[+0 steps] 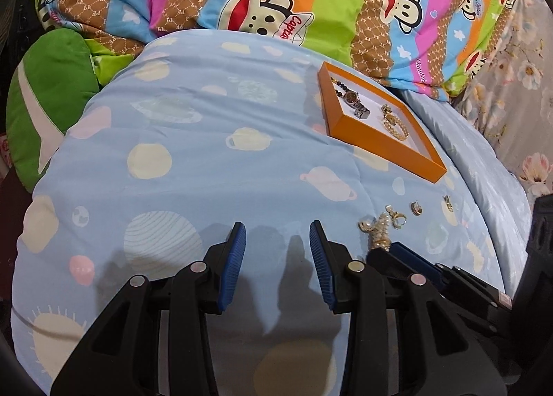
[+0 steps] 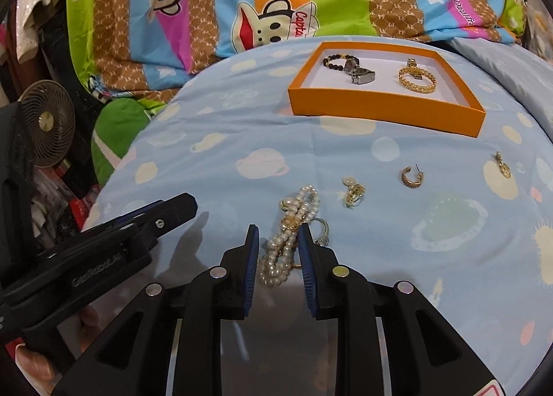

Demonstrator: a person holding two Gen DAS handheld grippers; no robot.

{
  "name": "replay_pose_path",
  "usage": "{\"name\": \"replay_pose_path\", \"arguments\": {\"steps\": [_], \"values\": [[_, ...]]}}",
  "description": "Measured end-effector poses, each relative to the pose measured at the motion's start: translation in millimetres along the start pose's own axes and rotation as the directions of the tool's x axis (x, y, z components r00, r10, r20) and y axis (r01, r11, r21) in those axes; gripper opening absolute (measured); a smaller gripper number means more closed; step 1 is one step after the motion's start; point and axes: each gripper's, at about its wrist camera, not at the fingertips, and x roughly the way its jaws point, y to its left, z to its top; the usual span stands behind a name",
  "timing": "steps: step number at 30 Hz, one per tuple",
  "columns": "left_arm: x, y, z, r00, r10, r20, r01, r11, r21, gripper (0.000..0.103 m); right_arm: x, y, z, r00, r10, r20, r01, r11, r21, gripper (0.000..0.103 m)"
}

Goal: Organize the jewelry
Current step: 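Grasp the pearl strand with the right tool while the left tool approaches the rings, then grasp a silver ring and gold hoop with the left tool while the right tool holds the pearls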

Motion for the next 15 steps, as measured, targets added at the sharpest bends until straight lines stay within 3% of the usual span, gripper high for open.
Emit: {"name": "replay_pose_path", "arguments": {"steps": [3,8,11,15], "values": [[0,-3,0,1.0,-0.005,0.005,0.005,1.0,0.012,0.037,-2,-5,0,1.0,-0.001,0.001,0.001,1.0,0.013,0.012],[0,-2,0,1.0,-0.018,0.003,0.018,1.0,0.008,0.037,-26,-22,-4,0.998,-0.004,0.066,0.0,0.999,0.051,0.01],[0,-3,-1,1.0,-0.021,0.002,0.021,1.0,0.014,0.037,-48,-36,-6,0.992,0.048,0.113,-0.058,0.994,0.093,0.009],[0,-9,-2,1.0,-0.021,0.0,0.021,0.999,0.035,0.037,-68,-47,-8,0.989,-0.013,0.149,0.0,0.996,0.088,0.009]]}}
